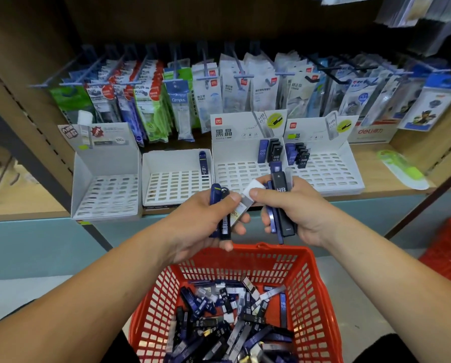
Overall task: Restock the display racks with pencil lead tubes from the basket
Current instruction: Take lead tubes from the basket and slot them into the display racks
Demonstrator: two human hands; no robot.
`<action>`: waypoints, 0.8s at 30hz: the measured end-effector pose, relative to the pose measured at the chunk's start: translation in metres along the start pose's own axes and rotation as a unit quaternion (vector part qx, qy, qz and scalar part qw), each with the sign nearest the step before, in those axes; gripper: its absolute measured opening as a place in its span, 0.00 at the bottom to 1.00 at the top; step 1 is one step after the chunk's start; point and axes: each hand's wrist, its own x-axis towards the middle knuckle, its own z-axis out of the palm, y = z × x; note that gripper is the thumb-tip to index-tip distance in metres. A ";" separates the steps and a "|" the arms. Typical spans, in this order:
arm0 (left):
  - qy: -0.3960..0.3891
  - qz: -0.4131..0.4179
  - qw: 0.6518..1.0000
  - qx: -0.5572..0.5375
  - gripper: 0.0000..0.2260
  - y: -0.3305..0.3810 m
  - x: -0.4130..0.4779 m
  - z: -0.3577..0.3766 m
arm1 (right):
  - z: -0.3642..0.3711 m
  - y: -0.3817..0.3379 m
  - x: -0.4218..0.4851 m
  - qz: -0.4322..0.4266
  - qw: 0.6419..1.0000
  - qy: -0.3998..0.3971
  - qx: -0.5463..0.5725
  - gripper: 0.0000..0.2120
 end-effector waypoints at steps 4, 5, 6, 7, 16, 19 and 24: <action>0.075 0.005 0.995 0.062 0.14 0.003 -0.013 -0.006 | 0.014 -0.003 0.007 -0.020 1.000 0.008 0.013 0.08; 0.101 0.008 0.991 0.083 0.14 0.003 -0.017 -0.007 | 0.017 -0.003 0.009 -0.022 1.000 0.009 0.014 0.08; 0.126 0.013 0.986 0.104 0.14 0.004 -0.024 -0.009 | 0.021 -0.004 0.009 -0.023 1.000 0.007 0.017 0.08; 0.148 0.017 0.981 0.124 0.14 0.004 -0.030 -0.011 | 0.025 -0.004 0.010 -0.022 1.000 0.002 0.019 0.08; 0.191 0.034 0.954 0.228 0.06 0.008 -0.061 -0.028 | 0.046 0.001 -0.002 -0.038 0.999 -0.007 0.025 0.10; 0.182 0.051 0.959 0.212 0.05 0.003 -0.053 -0.038 | 0.054 0.000 -0.001 -0.076 0.996 0.038 0.003 0.10; 0.157 0.061 0.971 0.172 0.07 0.000 -0.043 -0.073 | 0.080 -0.003 0.004 -0.114 0.987 0.100 -0.055 0.08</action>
